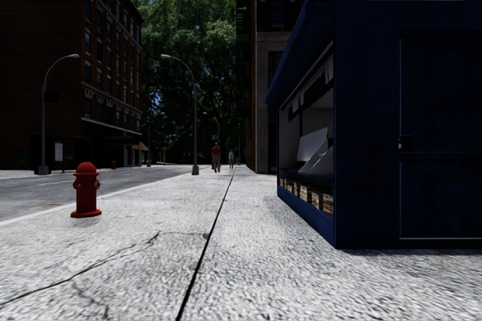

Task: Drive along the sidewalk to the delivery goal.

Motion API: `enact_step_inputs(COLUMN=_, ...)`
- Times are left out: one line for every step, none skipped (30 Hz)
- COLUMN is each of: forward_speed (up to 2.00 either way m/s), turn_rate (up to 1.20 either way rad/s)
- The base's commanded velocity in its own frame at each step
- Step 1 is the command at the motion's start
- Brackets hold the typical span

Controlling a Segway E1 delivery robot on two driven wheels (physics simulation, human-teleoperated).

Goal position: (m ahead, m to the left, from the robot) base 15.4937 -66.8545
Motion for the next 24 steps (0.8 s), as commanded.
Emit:
enact_step_inputs(forward_speed=2.00, turn_rate=0.00)
enact_step_inputs(forward_speed=2.00, turn_rate=0.00)
enact_step_inputs(forward_speed=2.00, turn_rate=0.00)
enact_step_inputs(forward_speed=2.00, turn_rate=0.00)
enact_step_inputs(forward_speed=2.00, turn_rate=0.00)
enact_step_inputs(forward_speed=2.00, turn_rate=0.00)
enact_step_inputs(forward_speed=2.00, turn_rate=0.00)
enact_step_inputs(forward_speed=2.00, turn_rate=0.00)
enact_step_inputs(forward_speed=2.00, turn_rate=0.00)
enact_step_inputs(forward_speed=2.00, turn_rate=0.00)
enact_step_inputs(forward_speed=2.00, turn_rate=0.00)
enact_step_inputs(forward_speed=2.00, turn_rate=0.00)
enact_step_inputs(forward_speed=2.00, turn_rate=0.00)
enact_step_inputs(forward_speed=2.00, turn_rate=0.00)
enact_step_inputs(forward_speed=2.00, turn_rate=0.00)
enact_step_inputs(forward_speed=2.00, turn_rate=0.00)
enact_step_inputs(forward_speed=2.00, turn_rate=0.00)
enact_step_inputs(forward_speed=2.00, turn_rate=0.00)
enact_step_inputs(forward_speed=2.00, turn_rate=0.00)
enact_step_inputs(forward_speed=2.00, turn_rate=0.00)
enact_step_inputs(forward_speed=2.00, turn_rate=0.00)
enact_step_inputs(forward_speed=2.00, turn_rate=0.00)
enact_step_inputs(forward_speed=2.00, turn_rate=0.00)
enact_step_inputs(forward_speed=2.00, turn_rate=0.00)
